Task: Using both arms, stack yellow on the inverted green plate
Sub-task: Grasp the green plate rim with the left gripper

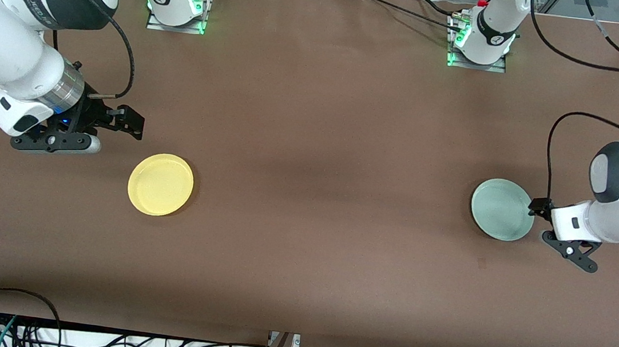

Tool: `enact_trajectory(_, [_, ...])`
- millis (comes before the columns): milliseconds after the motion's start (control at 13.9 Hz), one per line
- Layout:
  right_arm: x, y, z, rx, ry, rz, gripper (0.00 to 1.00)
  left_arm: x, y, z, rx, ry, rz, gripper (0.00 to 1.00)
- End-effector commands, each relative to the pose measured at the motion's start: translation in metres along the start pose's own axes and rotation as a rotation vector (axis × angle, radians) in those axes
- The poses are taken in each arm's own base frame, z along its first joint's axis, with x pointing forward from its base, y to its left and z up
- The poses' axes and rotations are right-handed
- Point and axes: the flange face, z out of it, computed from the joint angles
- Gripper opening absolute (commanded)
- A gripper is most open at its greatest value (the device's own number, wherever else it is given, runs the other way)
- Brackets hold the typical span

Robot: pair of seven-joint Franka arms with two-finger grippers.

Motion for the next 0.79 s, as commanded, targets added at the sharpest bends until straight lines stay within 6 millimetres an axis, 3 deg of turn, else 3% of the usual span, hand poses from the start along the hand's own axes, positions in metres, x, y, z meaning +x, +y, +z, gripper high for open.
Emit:
enact_trajectory(0, [0.000,0.002,-0.002,-0.004,0.000,-0.009,1.00,-0.014,0.000,0.037,0.028,0.029,0.068,1.00])
enact_trajectory(360, [0.000,0.002,-0.002,-0.004,0.000,-0.009,1.00,-0.021,-0.001,0.096,0.043,0.063,0.117,1.00])
enact_trajectory(576, [0.000,0.002,-0.002,-0.004,0.002,-0.011,1.00,-0.023,-0.008,0.118,0.050,0.075,0.142,1.00])
enact_trajectory(648, [0.000,0.001,-0.003,-0.003,0.005,-0.012,1.00,-0.024,-0.010,0.117,0.051,0.076,0.146,0.85])
enact_trajectory(720, [0.000,0.002,-0.003,-0.003,0.005,-0.011,1.00,-0.024,-0.009,0.117,0.050,0.077,0.155,0.52])
